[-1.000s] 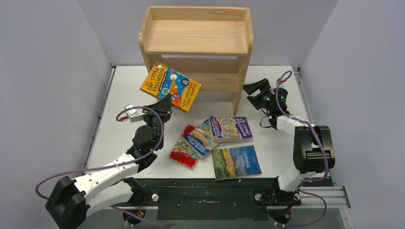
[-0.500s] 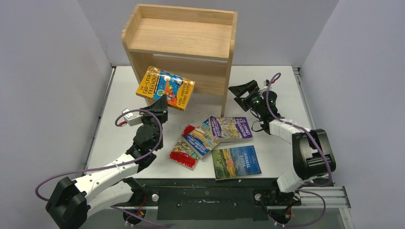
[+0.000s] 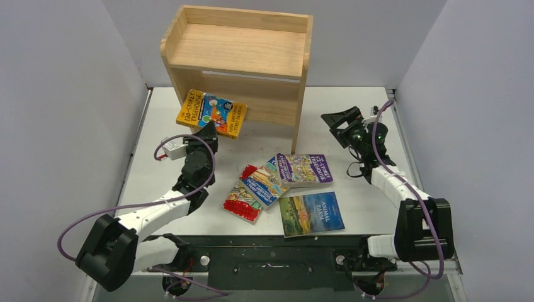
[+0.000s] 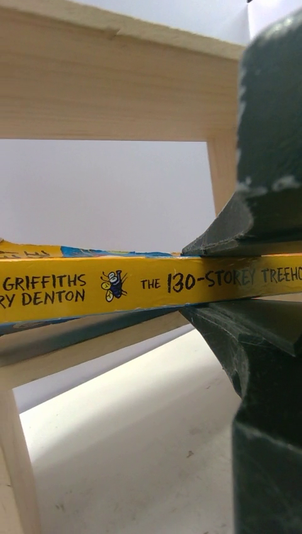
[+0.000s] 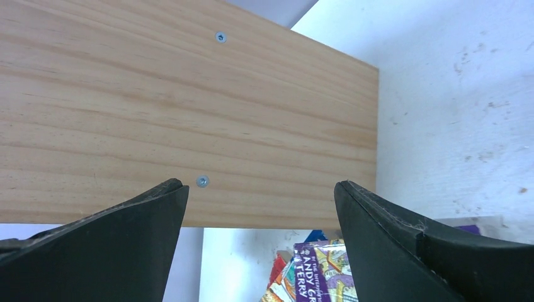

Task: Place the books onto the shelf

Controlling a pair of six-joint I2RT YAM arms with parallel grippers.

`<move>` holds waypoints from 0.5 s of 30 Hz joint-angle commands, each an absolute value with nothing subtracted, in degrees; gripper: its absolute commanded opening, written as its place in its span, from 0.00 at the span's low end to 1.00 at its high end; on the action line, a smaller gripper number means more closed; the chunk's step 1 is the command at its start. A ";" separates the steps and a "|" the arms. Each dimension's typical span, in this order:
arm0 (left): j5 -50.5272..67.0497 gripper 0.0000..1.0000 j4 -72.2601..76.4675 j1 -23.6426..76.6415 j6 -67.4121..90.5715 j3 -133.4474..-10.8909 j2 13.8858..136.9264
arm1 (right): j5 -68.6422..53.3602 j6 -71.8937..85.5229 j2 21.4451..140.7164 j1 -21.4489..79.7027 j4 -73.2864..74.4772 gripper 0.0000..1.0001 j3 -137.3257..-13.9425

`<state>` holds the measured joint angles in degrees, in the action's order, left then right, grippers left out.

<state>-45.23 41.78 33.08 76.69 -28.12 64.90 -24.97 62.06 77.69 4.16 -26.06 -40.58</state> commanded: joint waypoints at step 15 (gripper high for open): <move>-46.84 0.00 44.23 30.41 84.74 -42.04 76.74 | -25.00 55.04 70.50 2.90 -18.88 0.90 -38.81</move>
